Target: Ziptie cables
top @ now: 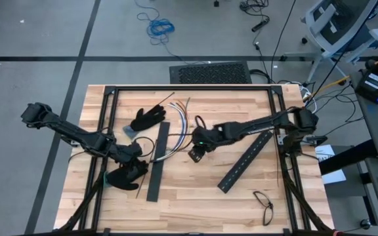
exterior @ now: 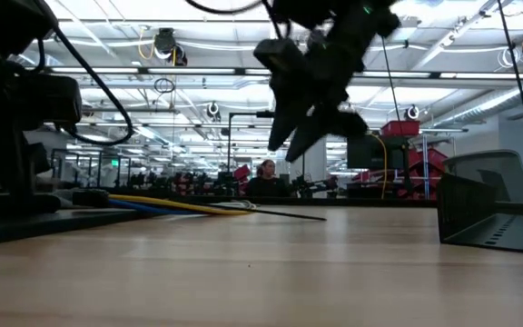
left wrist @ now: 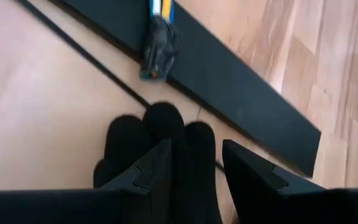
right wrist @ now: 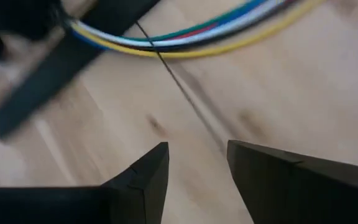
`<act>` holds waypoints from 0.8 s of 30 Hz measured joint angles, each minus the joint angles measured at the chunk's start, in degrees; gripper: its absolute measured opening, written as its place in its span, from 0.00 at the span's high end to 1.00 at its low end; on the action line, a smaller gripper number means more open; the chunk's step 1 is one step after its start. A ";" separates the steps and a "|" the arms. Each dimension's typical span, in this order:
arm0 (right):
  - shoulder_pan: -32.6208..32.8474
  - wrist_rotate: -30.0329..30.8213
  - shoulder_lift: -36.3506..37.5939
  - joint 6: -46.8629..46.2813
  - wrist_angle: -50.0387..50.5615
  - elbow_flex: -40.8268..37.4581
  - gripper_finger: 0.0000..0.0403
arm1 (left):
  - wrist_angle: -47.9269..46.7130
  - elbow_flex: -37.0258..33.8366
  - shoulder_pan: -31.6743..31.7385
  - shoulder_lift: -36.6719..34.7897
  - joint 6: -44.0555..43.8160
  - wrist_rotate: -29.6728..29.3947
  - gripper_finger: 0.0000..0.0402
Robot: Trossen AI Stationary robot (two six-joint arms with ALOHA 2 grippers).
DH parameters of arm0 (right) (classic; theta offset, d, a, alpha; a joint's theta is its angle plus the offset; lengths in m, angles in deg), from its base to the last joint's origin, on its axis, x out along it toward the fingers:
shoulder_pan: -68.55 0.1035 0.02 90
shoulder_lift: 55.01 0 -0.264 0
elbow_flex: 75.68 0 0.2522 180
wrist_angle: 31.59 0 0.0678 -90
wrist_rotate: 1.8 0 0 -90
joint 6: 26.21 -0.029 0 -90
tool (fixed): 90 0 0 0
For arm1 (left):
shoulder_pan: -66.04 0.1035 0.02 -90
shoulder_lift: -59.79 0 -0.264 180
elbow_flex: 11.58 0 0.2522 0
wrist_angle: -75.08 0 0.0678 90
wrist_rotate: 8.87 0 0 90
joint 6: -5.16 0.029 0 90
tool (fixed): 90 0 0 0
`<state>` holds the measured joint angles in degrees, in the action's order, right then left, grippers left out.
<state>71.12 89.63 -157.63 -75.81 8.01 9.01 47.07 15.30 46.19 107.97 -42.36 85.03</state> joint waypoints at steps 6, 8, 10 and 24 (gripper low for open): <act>5.20 5.40 6.74 -27.93 -24.81 -16.42 0.60 | -2.89 0.00 0.00 0.00 2.90 4.72 0.65; 6.59 8.00 8.32 -31.19 -22.52 -17.41 0.60 | -2.85 0.00 0.00 0.00 3.38 5.07 0.65; 6.38 6.77 8.60 -30.16 -16.91 -16.79 0.61 | -2.85 0.00 0.00 0.00 3.63 5.03 0.65; -6.07 3.49 -6.54 33.37 20.49 10.92 0.65 | -2.61 0.00 0.00 0.00 -0.57 3.46 0.65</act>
<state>65.05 93.12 -164.17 -42.44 28.50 19.93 44.45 15.30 46.19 107.97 -42.93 88.50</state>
